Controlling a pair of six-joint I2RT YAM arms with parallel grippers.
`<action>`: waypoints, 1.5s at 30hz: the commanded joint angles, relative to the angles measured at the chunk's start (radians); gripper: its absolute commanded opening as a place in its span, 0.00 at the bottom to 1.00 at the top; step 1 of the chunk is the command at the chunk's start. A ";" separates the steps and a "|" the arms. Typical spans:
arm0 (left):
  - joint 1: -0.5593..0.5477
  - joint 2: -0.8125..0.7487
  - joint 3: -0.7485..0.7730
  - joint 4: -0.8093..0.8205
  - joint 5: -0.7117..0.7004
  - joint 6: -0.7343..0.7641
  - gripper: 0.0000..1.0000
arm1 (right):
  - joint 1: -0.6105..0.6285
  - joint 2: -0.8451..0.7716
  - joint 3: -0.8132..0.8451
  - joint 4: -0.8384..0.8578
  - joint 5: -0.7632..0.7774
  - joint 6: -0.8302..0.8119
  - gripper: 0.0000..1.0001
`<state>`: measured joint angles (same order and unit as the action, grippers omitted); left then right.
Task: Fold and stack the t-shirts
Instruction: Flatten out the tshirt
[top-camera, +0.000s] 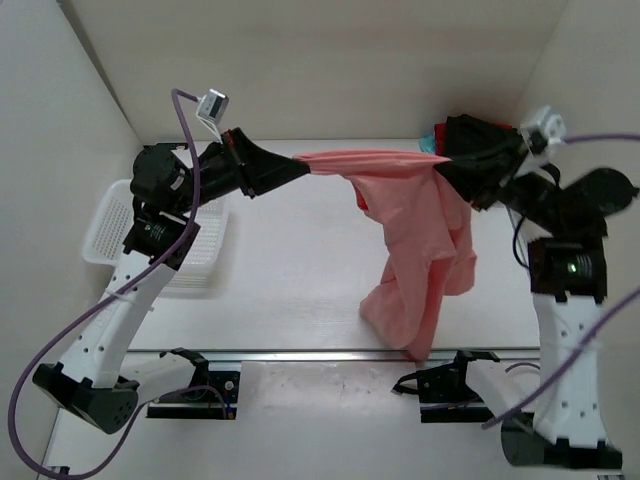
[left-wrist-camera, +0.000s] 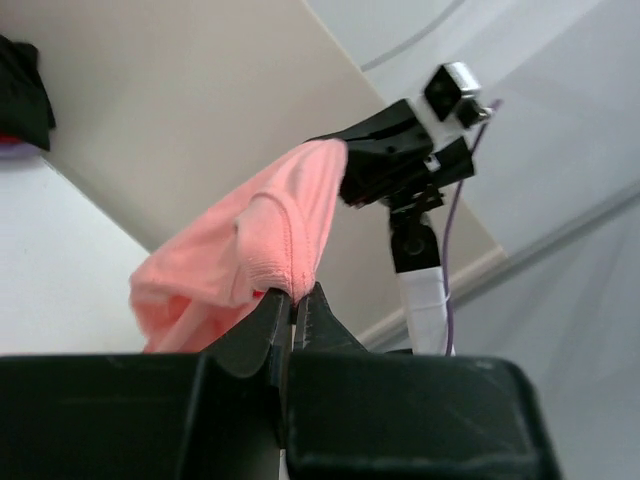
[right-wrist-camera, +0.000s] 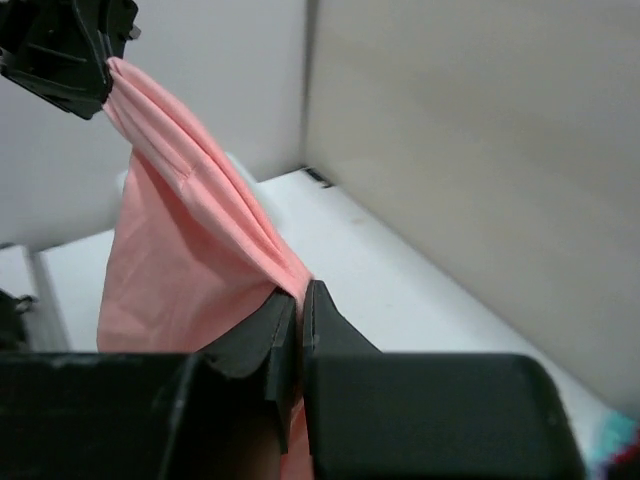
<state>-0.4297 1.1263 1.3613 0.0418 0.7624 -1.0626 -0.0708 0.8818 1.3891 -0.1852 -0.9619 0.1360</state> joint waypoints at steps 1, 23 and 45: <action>0.048 0.027 -0.013 0.032 -0.179 -0.051 0.00 | 0.020 0.184 -0.007 0.228 0.000 0.172 0.00; 0.069 0.366 0.374 -0.126 -0.015 0.111 0.00 | -0.060 0.428 0.193 0.209 -0.132 0.224 0.00; 0.098 0.329 0.111 -0.241 -0.707 0.210 0.00 | 0.104 1.021 0.758 -0.336 0.159 0.111 0.38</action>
<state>-0.3714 1.2968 1.4048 -0.1326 0.2630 -0.8585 0.0170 1.6928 1.8759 -0.0719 -1.1500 0.4397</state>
